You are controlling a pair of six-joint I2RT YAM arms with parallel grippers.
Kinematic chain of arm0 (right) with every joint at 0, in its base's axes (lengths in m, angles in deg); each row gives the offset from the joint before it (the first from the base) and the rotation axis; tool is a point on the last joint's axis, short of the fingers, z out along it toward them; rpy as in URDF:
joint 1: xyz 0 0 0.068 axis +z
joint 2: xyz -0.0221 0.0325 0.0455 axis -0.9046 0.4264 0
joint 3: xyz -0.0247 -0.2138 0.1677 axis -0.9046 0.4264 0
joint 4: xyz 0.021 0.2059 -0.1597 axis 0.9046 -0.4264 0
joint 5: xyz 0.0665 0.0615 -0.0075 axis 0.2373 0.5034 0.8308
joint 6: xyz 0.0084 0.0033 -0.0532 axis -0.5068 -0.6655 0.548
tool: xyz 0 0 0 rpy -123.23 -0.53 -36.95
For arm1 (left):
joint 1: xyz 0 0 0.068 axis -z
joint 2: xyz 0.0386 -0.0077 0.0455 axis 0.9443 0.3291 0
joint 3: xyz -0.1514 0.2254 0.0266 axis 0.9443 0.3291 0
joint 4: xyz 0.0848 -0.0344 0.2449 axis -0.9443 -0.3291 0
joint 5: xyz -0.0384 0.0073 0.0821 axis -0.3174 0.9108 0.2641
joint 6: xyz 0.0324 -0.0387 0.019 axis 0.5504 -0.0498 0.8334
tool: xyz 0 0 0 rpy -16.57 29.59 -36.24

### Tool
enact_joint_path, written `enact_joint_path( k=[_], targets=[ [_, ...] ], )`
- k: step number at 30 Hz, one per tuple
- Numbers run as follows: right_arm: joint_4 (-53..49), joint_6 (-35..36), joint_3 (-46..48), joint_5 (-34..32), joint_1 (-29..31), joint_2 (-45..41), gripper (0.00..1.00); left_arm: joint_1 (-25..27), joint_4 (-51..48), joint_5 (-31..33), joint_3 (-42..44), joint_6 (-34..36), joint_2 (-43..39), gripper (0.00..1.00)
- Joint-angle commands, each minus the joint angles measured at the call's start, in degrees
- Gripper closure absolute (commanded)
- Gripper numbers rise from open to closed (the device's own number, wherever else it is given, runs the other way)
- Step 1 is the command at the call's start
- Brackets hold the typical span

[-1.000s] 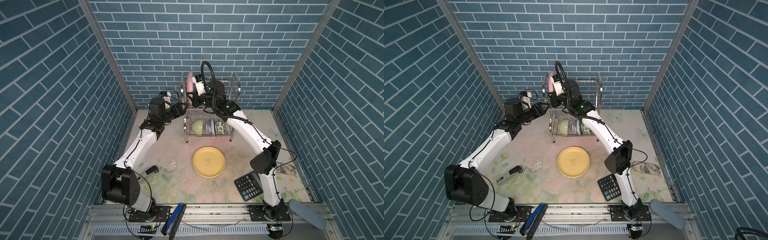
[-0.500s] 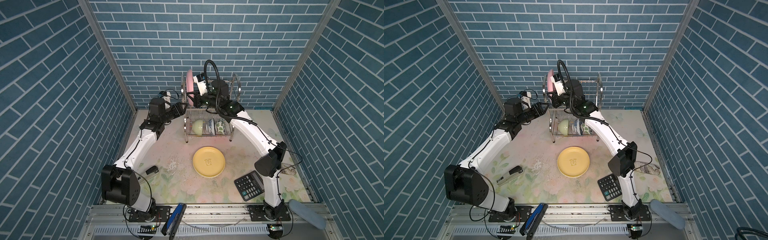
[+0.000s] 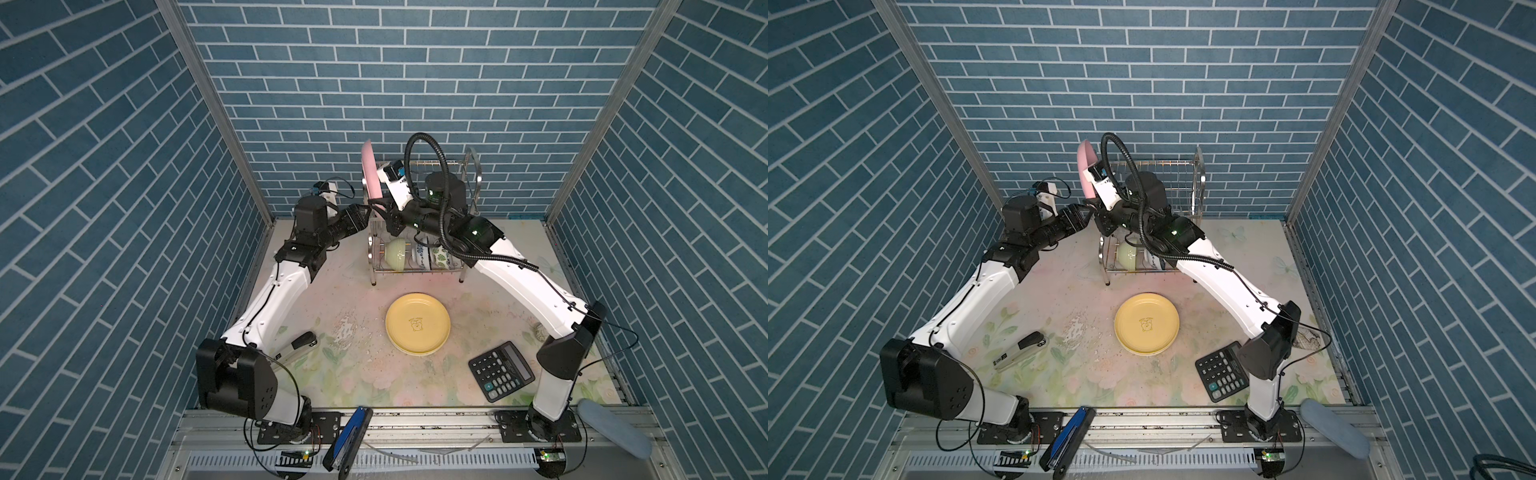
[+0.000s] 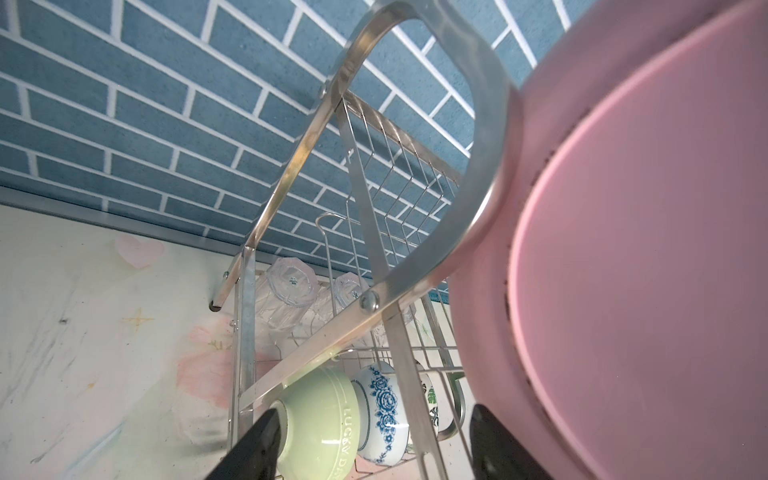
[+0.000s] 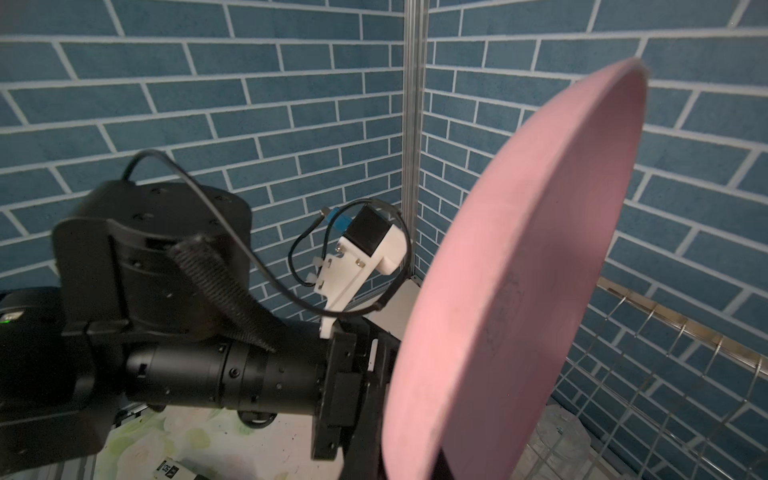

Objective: Unload the mixed dishes from the dish rack
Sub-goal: 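Grip the pink plate rim with the right gripper and lift it out, then swing the pink plate down toward the yellow plate with the right gripper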

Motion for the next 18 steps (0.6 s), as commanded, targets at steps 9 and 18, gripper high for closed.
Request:
enact_joint_path(
  k=[9,18],
  targets=[
    [3.02,11.39,24.55,-10.47,7.88,-22.81,1.0,-0.3,-9.3,7.89,0.33,3.21,-14.53,0.19],
    [-8.06,16.84,35.21,-34.44,23.9,-29.13,1.0,-0.3,-21.78,7.51,-0.89,1.59,-24.18,0.13]
  ],
)
